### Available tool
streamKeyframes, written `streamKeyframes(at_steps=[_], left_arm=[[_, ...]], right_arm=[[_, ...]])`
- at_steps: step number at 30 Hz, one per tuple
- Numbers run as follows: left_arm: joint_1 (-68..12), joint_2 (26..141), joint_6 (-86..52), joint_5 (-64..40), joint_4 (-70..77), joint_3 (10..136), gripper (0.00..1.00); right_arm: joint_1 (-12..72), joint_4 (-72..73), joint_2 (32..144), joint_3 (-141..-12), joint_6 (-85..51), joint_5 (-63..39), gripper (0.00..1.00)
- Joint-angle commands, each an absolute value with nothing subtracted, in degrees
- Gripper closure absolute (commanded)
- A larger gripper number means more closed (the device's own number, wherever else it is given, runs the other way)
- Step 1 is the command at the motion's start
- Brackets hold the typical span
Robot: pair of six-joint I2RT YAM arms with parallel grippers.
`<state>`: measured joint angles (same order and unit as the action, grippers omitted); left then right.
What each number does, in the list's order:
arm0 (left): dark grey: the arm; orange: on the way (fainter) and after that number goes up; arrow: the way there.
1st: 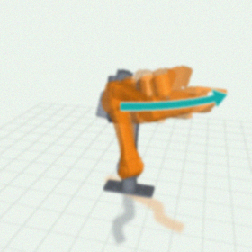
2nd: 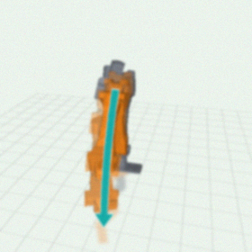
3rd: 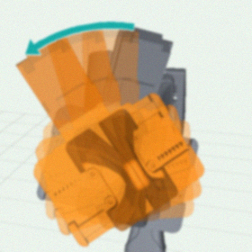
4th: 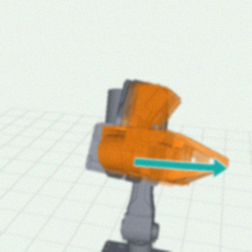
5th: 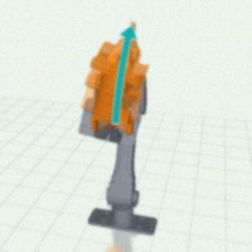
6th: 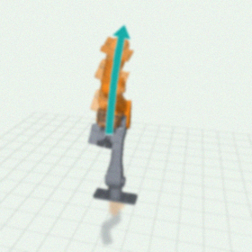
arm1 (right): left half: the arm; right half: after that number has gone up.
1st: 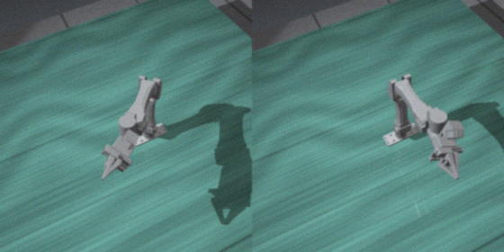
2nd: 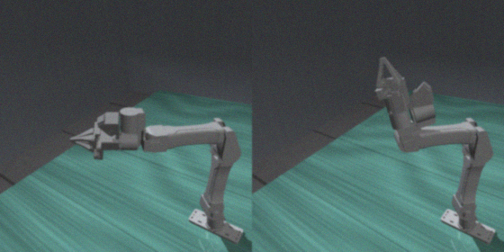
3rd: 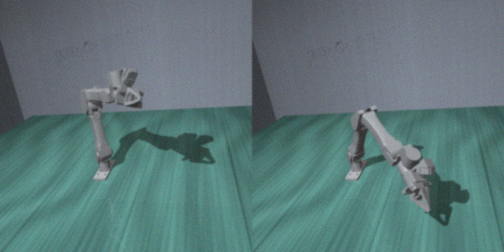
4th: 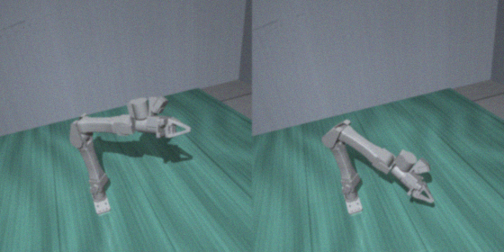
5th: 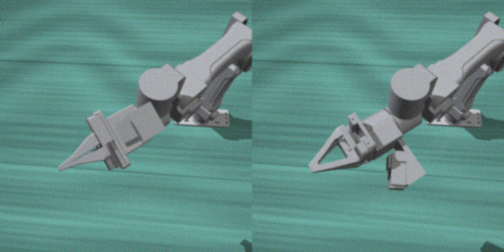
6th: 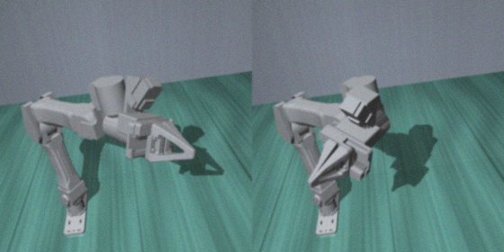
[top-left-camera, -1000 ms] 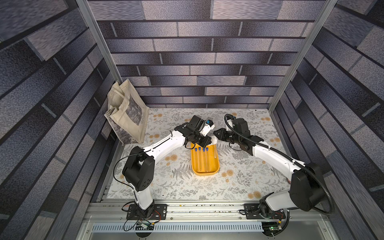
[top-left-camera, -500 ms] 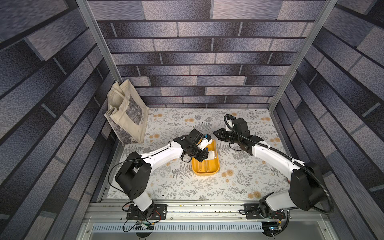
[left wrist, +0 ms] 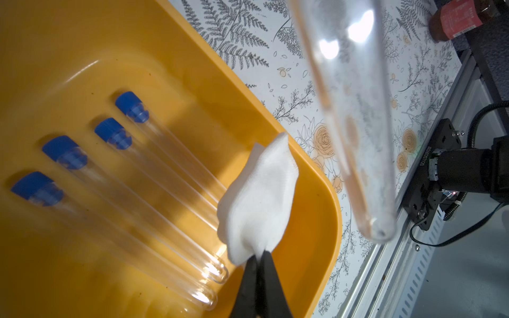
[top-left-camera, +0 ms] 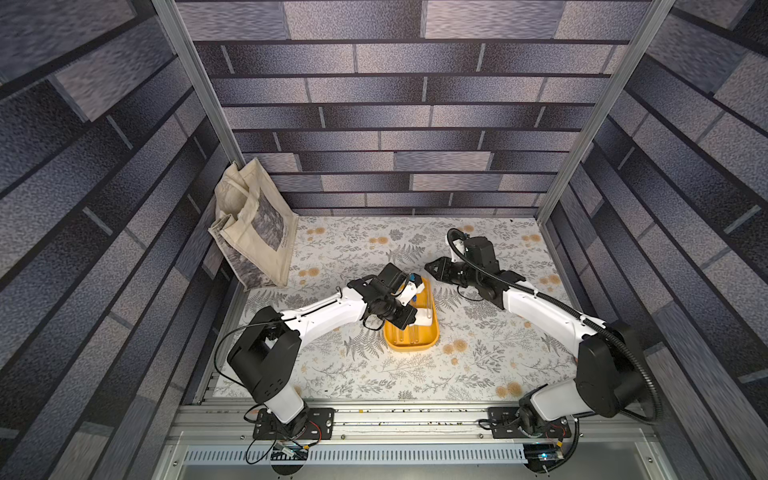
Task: Wipe the exteriors of test tubes
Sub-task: Wipe the dirt from the test tube.
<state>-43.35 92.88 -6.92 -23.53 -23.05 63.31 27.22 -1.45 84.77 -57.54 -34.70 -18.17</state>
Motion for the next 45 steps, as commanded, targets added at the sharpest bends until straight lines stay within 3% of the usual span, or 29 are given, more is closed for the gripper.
streamKeyframes(at_steps=[1, 25, 45], left_arm=[[-44.27, 92.48, -6.50, -24.95, -22.10, 64.92, 0.96], [-44.30, 91.54, -3.10, -26.48, -22.76, 69.72, 0.95], [-40.22, 98.10, 0.53, -24.67, -26.24, 80.83, 0.96]], right_arm=[[26.99, -0.51, 85.57, -56.76, -34.28, -18.97, 0.80], [26.96, -0.97, 85.17, -55.12, -32.96, -17.75, 0.80], [26.92, -0.73, 84.46, -54.67, -33.61, -17.97, 0.80]])
